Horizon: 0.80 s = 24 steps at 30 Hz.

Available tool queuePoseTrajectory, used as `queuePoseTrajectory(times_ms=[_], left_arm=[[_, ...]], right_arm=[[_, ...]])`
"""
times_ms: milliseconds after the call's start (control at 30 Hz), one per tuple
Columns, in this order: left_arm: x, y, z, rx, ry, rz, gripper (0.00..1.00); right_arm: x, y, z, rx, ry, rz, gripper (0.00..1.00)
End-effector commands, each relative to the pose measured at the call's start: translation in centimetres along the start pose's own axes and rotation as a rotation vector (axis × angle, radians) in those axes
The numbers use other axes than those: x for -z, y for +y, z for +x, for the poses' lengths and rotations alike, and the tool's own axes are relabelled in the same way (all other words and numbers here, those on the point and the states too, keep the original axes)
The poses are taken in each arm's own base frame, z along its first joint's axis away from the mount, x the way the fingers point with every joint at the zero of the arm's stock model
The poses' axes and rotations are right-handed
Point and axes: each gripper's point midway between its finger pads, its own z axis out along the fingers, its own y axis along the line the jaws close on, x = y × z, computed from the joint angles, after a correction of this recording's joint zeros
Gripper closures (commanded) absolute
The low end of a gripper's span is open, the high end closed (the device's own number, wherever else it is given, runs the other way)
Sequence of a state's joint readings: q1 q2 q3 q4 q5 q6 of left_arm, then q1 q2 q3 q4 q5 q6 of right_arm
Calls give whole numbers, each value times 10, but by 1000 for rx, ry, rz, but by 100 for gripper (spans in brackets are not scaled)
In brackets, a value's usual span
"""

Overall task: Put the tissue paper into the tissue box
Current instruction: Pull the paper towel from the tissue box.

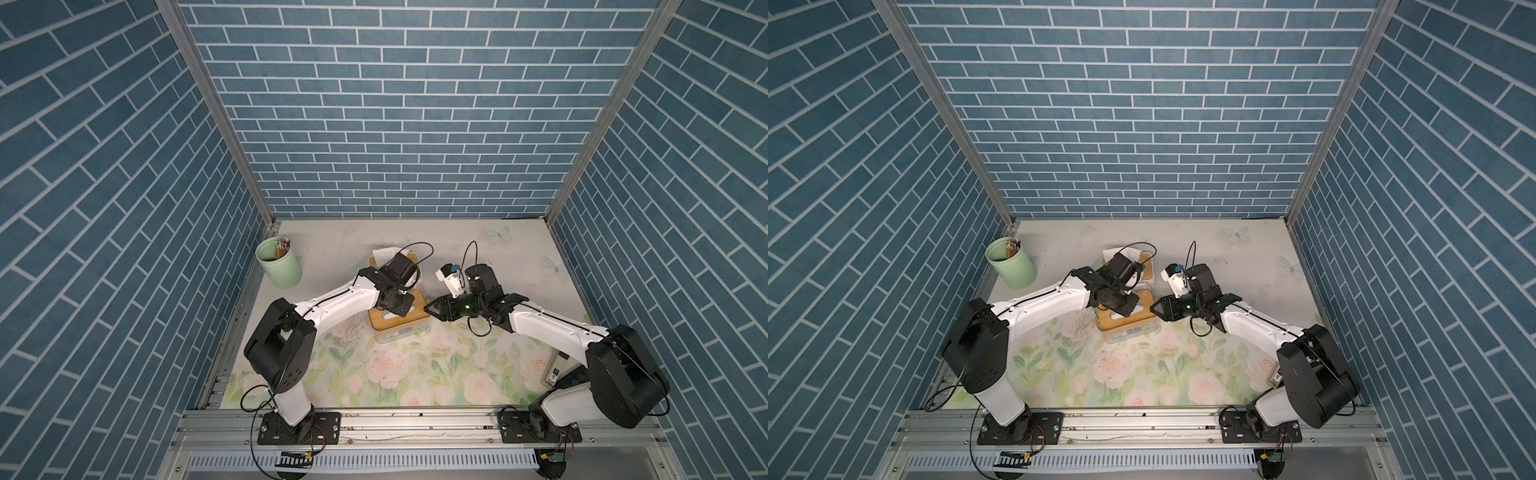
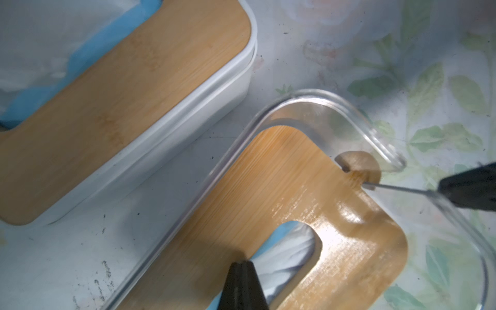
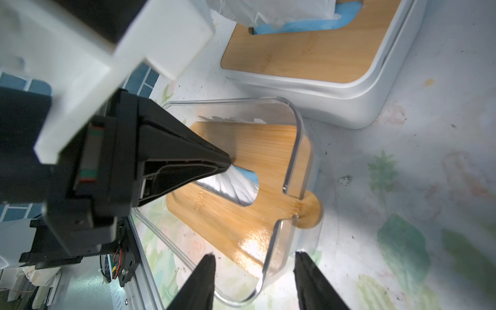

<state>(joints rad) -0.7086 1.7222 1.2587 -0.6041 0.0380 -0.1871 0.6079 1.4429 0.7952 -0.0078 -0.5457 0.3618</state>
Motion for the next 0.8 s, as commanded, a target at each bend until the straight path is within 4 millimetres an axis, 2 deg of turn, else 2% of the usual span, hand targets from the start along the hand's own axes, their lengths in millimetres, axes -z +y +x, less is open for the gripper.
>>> queuePoseTrajectory(times_ms=[0,133,200,333,433,600,767], left_arm=[[6,10,-4,44,-23,-7,100],[8,12,-4,55,-26,0,99],[8,9,-3,46,-22,21,90],[5,4,5,16,4,44,65],[4,6,10,0,16,31,58],[-2,7,16,-24,40,7,59],[-5,9,13,-24,34,-15,73]], right_arm=[[-4,-5,8,-12,21,16,50],[-3,-5,8,-13,21,20,50],[-3,-5,9,-13,22,22,50],[-2,-5,7,-10,16,23,50],[-3,-6,7,-14,16,24,50],[-4,-4,6,-15,17,17,50],[-9,-3,4,-18,23,11,50]])
